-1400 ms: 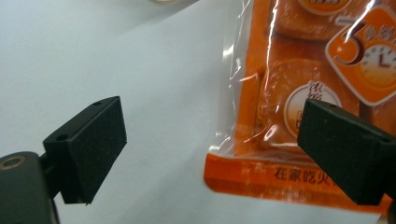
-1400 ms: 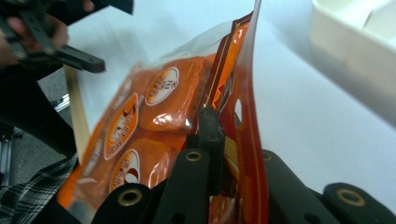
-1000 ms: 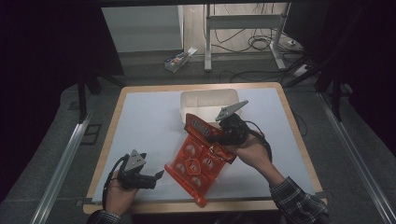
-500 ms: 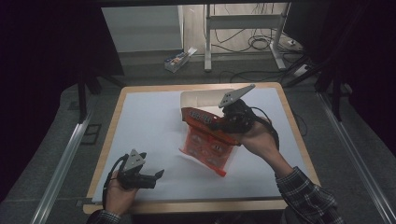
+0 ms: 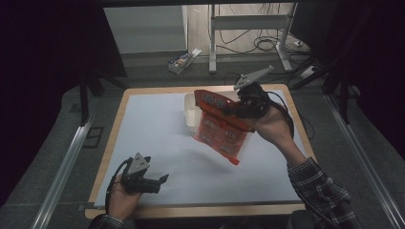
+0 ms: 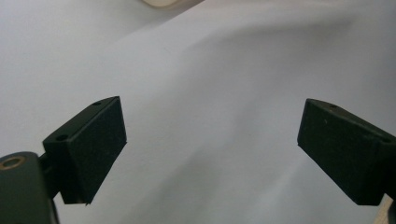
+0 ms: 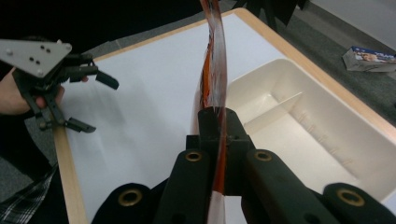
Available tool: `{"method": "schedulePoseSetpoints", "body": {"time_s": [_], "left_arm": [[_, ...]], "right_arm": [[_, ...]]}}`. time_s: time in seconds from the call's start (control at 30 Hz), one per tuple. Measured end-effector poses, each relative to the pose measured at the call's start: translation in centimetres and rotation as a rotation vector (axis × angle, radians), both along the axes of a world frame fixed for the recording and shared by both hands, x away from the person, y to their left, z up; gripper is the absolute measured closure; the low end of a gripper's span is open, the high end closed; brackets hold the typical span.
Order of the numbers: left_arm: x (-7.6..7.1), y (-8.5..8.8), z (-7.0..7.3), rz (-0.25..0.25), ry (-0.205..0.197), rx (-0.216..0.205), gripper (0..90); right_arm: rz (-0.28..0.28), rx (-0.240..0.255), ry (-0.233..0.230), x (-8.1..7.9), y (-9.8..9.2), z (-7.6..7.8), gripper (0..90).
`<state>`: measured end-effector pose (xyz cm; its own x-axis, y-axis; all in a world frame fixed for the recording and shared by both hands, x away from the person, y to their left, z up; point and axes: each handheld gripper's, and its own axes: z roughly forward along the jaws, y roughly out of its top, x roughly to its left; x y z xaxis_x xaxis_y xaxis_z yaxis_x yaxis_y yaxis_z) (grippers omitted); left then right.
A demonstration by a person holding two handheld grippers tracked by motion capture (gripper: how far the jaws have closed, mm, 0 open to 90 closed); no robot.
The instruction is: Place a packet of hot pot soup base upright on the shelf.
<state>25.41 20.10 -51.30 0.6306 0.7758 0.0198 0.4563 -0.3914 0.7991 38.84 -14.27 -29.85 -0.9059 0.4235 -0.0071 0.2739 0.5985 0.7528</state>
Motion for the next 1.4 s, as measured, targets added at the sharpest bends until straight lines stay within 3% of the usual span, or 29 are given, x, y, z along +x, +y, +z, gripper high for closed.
{"method": "schedulePoseSetpoints", "body": {"time_s": [0.47,0.73,1.4], "left_arm": [[0.0,-0.2,-0.1,-0.007,0.002,0.009,7.6],[0.0,-0.2,-0.1,-0.01,0.003,0.012,7.6],[0.0,-0.2,0.0,-0.004,-0.011,0.012,7.7]], "right_arm": [[-0.057,0.029,-0.042,3.1,-0.8,3.3,88.9],[-0.089,0.008,-0.076,5.1,-0.8,4.5,88.9],[-0.14,-0.03,-0.113,10.2,-0.8,4.5,88.9]]}}
